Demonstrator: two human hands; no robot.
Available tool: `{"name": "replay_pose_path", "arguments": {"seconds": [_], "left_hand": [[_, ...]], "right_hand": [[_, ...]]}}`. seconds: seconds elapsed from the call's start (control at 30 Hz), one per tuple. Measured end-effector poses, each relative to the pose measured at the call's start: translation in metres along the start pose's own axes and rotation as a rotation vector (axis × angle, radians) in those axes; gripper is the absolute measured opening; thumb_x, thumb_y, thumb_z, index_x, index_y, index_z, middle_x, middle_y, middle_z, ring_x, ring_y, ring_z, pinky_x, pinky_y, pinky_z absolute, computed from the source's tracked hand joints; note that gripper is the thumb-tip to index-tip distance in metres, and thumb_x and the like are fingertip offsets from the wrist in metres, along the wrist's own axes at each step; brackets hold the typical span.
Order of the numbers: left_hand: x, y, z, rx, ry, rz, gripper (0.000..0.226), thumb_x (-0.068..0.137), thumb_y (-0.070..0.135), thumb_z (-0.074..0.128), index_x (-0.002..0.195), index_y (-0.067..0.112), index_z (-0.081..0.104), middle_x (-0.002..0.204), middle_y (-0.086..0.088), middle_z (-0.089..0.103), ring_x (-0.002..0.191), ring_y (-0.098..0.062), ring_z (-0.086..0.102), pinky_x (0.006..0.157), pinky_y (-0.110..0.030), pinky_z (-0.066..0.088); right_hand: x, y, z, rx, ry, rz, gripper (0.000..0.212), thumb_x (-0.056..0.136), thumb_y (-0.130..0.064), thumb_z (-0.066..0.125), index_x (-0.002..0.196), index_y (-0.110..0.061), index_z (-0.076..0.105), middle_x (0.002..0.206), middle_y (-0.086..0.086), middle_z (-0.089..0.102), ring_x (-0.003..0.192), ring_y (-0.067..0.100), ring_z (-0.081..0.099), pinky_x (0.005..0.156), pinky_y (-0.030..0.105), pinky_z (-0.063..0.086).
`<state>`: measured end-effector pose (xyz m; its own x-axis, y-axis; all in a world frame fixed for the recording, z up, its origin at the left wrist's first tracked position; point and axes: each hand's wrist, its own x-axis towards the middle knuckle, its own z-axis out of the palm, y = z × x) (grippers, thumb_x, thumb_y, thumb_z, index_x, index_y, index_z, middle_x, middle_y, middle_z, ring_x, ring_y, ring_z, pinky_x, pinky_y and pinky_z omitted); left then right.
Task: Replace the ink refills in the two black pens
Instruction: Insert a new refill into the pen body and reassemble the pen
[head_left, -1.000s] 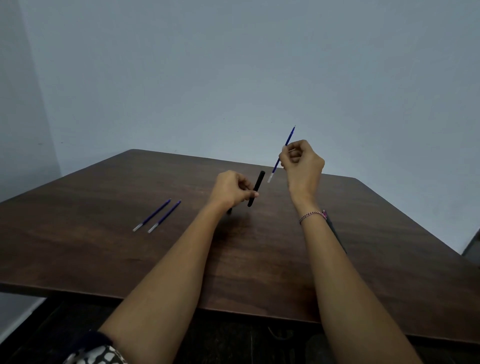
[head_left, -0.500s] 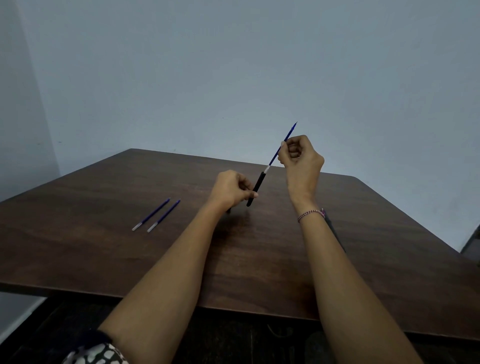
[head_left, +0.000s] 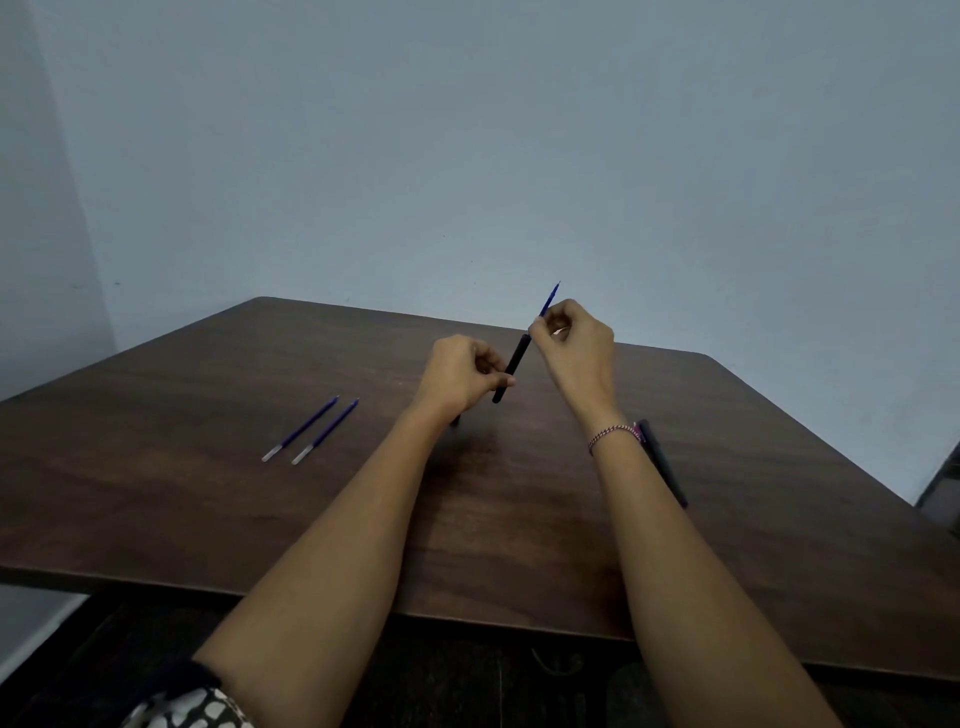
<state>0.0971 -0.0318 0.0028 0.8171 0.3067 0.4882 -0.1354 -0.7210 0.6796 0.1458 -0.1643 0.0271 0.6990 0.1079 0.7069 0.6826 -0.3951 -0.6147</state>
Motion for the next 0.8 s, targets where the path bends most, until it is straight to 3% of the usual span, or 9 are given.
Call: {"name": "replay_pose_path", "arguments": {"seconds": [0.27, 0.47, 0.6, 0.8], "left_hand": [[0.0003, -0.0002, 0.0, -0.039, 0.014, -0.027, 0.022, 0.067, 0.024, 0.083, 0.082, 0.011, 0.073, 0.076, -0.003, 0.071, 0.069, -0.01, 0.064, 0.068, -0.022, 0.052], [0.0009, 0.0003, -0.0005, -0.042, 0.009, -0.032, 0.024, 0.067, 0.023, 0.083, 0.083, 0.009, 0.073, 0.077, -0.008, 0.072, 0.069, -0.014, 0.065, 0.067, -0.023, 0.052], [0.0003, 0.0008, -0.0009, -0.001, 0.001, -0.019, 0.023, 0.067, 0.024, 0.083, 0.084, 0.011, 0.073, 0.077, -0.005, 0.071, 0.071, -0.011, 0.064, 0.066, -0.022, 0.05], [0.0011, -0.0015, 0.0, 0.031, -0.015, 0.004, 0.021, 0.07, 0.022, 0.08, 0.087, 0.011, 0.073, 0.083, -0.004, 0.073, 0.076, -0.01, 0.065, 0.073, -0.023, 0.052]], "right_hand": [[-0.0005, 0.0006, 0.0015, -0.07, -0.077, 0.01, 0.013, 0.08, -0.035, 0.061, 0.081, -0.023, 0.066, 0.077, -0.009, 0.064, 0.073, 0.01, 0.059, 0.064, 0.027, 0.046], [0.0001, -0.0044, -0.0025, 0.042, 0.027, 0.043, 0.018, 0.086, -0.045, 0.061, 0.084, -0.026, 0.062, 0.069, -0.009, 0.065, 0.068, 0.008, 0.061, 0.063, 0.027, 0.048], [0.0002, -0.0078, -0.0054, 0.077, 0.108, 0.048, 0.017, 0.088, -0.042, 0.059, 0.086, -0.025, 0.063, 0.062, -0.009, 0.066, 0.062, 0.007, 0.063, 0.063, 0.026, 0.048], [0.0032, -0.0074, -0.0047, 0.077, 0.092, 0.057, 0.012, 0.088, -0.034, 0.062, 0.084, -0.024, 0.064, 0.06, -0.013, 0.064, 0.067, 0.009, 0.066, 0.071, 0.034, 0.055]]}}
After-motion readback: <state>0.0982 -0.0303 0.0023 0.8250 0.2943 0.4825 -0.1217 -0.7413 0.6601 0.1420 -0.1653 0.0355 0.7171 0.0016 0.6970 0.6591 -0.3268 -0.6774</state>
